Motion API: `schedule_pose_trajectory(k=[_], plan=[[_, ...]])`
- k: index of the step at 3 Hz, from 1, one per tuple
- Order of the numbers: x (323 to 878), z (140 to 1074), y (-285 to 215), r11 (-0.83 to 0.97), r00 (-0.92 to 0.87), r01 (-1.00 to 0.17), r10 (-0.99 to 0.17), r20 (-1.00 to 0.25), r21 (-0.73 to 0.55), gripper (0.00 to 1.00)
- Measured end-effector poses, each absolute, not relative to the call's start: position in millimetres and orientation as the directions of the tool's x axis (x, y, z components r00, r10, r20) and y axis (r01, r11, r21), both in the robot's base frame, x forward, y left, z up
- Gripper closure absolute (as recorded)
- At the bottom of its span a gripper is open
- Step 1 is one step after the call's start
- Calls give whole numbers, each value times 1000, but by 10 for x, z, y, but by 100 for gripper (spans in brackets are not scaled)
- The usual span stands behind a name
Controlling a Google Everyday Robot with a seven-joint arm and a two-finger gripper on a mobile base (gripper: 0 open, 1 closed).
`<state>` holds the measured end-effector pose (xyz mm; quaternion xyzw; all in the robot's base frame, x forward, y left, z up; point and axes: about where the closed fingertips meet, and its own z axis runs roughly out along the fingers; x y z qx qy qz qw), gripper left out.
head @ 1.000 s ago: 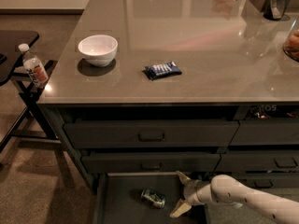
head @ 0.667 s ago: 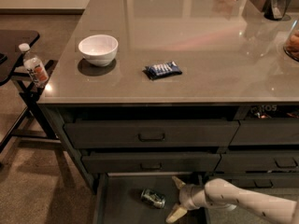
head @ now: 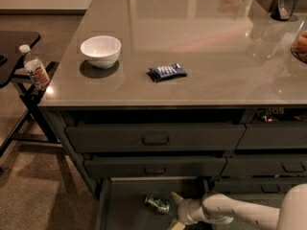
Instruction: Pick green can from bottom drawer and place on counter
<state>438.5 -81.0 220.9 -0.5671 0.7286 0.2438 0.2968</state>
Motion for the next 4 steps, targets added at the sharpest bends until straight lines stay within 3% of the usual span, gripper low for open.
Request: schedule_pose_trajectory(k=[4], plan=[[4626, 1627, -511, 397, -197, -916, -557, -807, -50, 0]])
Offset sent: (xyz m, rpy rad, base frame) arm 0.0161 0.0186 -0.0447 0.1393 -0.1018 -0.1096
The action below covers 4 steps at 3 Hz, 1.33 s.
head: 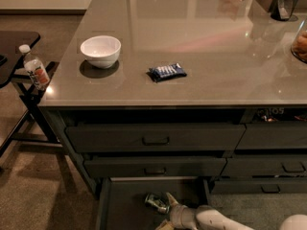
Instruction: Pick green can from bottom drawer and place on counter
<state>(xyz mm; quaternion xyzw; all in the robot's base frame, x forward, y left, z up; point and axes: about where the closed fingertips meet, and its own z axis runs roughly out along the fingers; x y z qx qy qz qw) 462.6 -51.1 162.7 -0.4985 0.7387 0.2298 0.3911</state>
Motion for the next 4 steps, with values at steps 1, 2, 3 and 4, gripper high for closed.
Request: schedule_pose_trajectory(k=[1, 2, 3, 4], plan=[[4743, 1582, -416, 429, -198, -901, -544, -815, -67, 0], [4840, 1584, -338, 455, -200, -887, -530, -824, -77, 0], [4848, 1586, -331, 457, -200, -886, -529, -824, -78, 17], [4848, 1586, -330, 457, -200, -886, -529, -824, -78, 41]])
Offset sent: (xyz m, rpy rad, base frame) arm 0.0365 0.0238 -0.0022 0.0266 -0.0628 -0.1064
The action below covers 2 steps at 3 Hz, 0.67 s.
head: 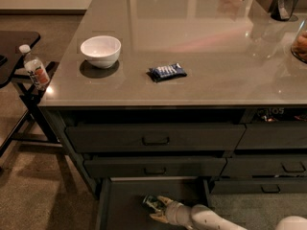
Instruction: Pick green can from bottom drawer and place on counter
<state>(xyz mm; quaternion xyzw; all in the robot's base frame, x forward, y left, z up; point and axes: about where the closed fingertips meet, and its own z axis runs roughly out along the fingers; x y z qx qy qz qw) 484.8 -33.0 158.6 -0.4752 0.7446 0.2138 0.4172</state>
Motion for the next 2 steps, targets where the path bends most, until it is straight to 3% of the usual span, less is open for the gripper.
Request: schedule_pose_trajectory(k=[2], plan=[[4847, 1586, -329, 457, -200, -886, -529, -825, -78, 87]])
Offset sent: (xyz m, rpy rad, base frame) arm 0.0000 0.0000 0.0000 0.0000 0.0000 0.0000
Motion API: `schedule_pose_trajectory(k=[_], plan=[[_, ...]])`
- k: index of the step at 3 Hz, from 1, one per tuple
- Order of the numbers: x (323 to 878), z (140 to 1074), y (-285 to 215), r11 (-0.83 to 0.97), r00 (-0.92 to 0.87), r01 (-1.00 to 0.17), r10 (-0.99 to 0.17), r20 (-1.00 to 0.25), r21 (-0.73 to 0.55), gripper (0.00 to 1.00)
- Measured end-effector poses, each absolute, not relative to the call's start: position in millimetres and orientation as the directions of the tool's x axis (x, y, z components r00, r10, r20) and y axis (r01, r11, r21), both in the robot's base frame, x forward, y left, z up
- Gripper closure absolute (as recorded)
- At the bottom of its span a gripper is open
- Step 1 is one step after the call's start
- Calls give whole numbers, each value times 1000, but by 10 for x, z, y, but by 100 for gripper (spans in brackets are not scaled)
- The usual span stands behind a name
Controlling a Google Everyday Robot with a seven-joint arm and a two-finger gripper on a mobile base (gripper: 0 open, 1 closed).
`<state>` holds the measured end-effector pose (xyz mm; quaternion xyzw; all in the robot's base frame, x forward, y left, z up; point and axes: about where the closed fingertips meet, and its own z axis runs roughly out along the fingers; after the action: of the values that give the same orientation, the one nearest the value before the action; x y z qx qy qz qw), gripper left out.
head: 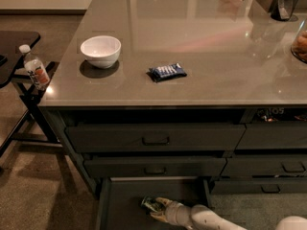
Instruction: Pick green can from bottom drawer and place on counter
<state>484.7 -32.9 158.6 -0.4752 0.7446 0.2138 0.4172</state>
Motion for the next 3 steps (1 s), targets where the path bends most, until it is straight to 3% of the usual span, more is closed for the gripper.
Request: schedule_pose_trajectory(k=[1, 3], plan=[[4847, 1585, -329, 457, -200, -886, -529, -824, -78, 100], [4836, 1723, -333, 435, -192, -897, -544, -817, -79, 100]])
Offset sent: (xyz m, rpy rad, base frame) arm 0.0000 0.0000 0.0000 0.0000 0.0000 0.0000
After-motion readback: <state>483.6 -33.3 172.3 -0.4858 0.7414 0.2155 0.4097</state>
